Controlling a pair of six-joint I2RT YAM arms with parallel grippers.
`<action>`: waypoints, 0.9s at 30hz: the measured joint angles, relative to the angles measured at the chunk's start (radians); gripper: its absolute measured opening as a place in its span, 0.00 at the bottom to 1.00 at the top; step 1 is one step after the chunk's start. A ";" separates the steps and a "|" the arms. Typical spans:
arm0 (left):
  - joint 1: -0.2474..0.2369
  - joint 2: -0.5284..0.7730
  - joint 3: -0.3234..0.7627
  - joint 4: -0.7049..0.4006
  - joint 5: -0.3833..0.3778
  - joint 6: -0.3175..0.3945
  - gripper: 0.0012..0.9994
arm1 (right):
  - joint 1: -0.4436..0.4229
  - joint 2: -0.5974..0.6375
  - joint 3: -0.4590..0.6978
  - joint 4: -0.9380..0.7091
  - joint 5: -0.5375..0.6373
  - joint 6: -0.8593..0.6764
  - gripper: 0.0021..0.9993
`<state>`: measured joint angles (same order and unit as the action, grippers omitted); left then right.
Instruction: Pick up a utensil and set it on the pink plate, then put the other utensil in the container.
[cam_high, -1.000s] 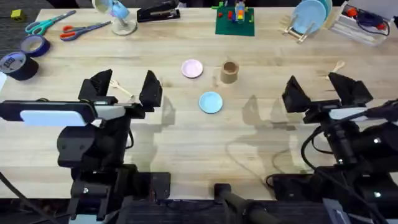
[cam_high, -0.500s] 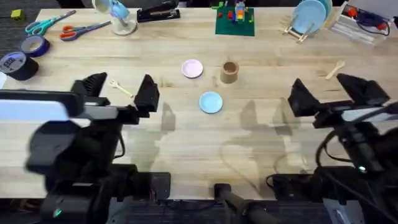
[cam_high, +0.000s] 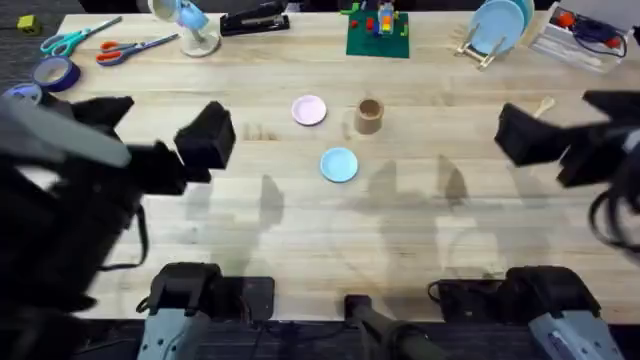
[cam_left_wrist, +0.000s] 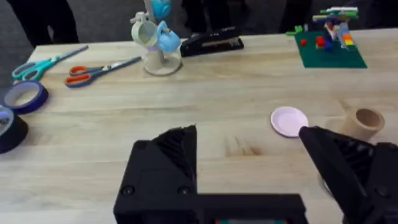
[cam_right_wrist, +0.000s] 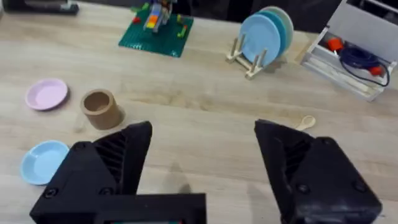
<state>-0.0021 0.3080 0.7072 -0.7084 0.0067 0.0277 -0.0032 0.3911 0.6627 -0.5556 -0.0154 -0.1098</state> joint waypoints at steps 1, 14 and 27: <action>0.000 0.041 0.041 -0.027 0.000 0.000 1.00 | 0.000 0.042 0.040 -0.018 0.000 -0.004 0.99; 0.000 0.519 0.497 -0.317 0.000 -0.035 1.00 | 0.000 0.564 0.575 -0.390 0.000 -0.022 0.99; 0.000 0.836 0.683 -0.509 0.022 -0.066 1.00 | 0.000 0.787 0.720 -0.494 0.000 -0.025 1.00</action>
<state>-0.0021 1.1436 1.3903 -1.2175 0.0284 -0.0383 -0.0032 1.1786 1.3830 -1.0496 -0.0154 -0.1352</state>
